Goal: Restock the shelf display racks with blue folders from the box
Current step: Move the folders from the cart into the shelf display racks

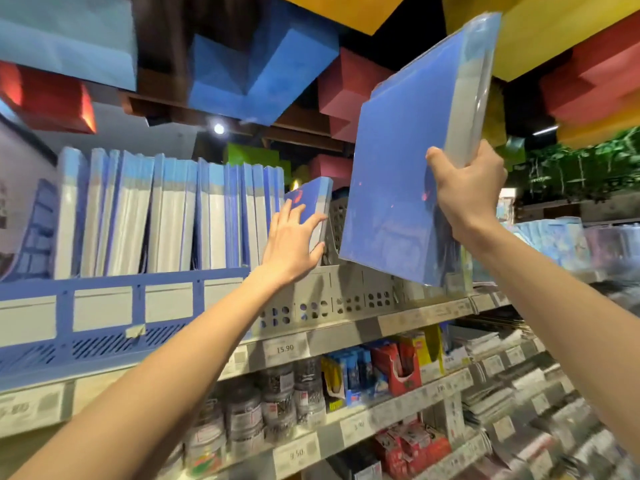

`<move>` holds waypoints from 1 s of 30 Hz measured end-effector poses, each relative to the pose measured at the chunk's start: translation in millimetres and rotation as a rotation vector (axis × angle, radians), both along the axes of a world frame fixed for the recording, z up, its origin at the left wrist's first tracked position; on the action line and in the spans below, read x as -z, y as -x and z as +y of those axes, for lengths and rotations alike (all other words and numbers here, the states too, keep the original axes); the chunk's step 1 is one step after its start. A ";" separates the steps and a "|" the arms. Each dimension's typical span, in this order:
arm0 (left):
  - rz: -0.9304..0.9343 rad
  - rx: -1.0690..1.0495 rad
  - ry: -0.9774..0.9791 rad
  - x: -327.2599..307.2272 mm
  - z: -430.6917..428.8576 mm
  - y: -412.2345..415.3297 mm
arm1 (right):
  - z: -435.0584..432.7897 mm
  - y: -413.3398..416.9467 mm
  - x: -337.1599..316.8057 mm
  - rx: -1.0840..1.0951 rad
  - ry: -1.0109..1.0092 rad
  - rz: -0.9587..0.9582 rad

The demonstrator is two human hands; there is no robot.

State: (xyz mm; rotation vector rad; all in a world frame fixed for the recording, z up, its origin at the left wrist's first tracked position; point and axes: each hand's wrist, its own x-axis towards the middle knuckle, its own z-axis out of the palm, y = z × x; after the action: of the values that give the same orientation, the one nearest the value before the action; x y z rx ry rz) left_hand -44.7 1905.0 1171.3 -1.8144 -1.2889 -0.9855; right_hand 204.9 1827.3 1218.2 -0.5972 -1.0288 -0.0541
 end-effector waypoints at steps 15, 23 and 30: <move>0.143 -0.233 -0.066 -38.7 90.7 -3.8 | 144.5 28.1 -48.2 -0.206 -0.014 -0.018; 0.145 -0.325 -0.125 -41.9 79.5 14.4 | 204.3 77.8 -42.6 -0.360 0.067 -0.115; 0.226 -0.417 -0.140 -40.7 74.1 30.2 | 227.2 116.4 -28.7 -0.413 0.070 -0.199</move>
State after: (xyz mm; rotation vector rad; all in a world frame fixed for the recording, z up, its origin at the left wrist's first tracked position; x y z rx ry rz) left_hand -74.9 1979.0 1212.0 -1.4248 -1.3459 -0.6069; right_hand 88.4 2054.6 1246.9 -0.4380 -1.3348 0.2914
